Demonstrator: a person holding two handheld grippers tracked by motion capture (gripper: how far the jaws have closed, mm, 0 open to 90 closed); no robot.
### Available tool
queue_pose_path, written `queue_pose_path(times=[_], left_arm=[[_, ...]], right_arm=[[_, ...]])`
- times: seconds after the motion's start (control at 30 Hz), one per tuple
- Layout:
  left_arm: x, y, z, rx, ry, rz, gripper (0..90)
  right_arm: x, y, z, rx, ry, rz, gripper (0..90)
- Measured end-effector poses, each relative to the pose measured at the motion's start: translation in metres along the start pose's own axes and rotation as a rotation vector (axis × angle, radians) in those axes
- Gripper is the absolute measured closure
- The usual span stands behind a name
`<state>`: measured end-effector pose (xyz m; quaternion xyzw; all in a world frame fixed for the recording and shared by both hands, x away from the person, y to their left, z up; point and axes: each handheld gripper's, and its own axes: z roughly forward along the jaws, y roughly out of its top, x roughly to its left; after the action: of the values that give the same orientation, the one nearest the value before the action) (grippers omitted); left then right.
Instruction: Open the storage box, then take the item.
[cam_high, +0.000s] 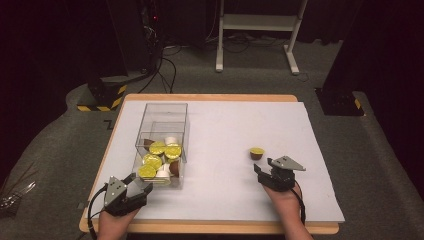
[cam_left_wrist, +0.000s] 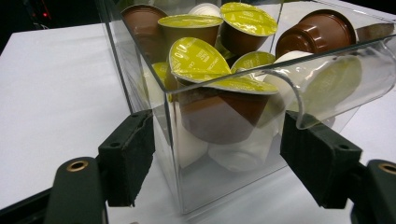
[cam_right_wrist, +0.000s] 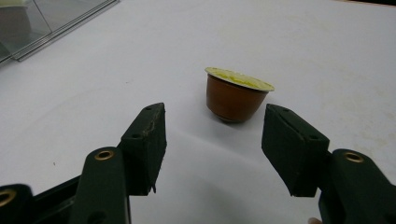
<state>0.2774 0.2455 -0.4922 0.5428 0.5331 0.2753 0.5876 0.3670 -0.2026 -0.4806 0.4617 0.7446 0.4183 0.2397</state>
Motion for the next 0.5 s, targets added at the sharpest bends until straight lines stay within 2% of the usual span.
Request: queue_pose_path(times=[0.5], left_arm=[[-0.0008,0.0010,0.0008,0.004,0.006,0.006,27.2]], right_arm=[[0.0010,0.0013,0.0023,0.002,0.006,-0.007,41.3]])
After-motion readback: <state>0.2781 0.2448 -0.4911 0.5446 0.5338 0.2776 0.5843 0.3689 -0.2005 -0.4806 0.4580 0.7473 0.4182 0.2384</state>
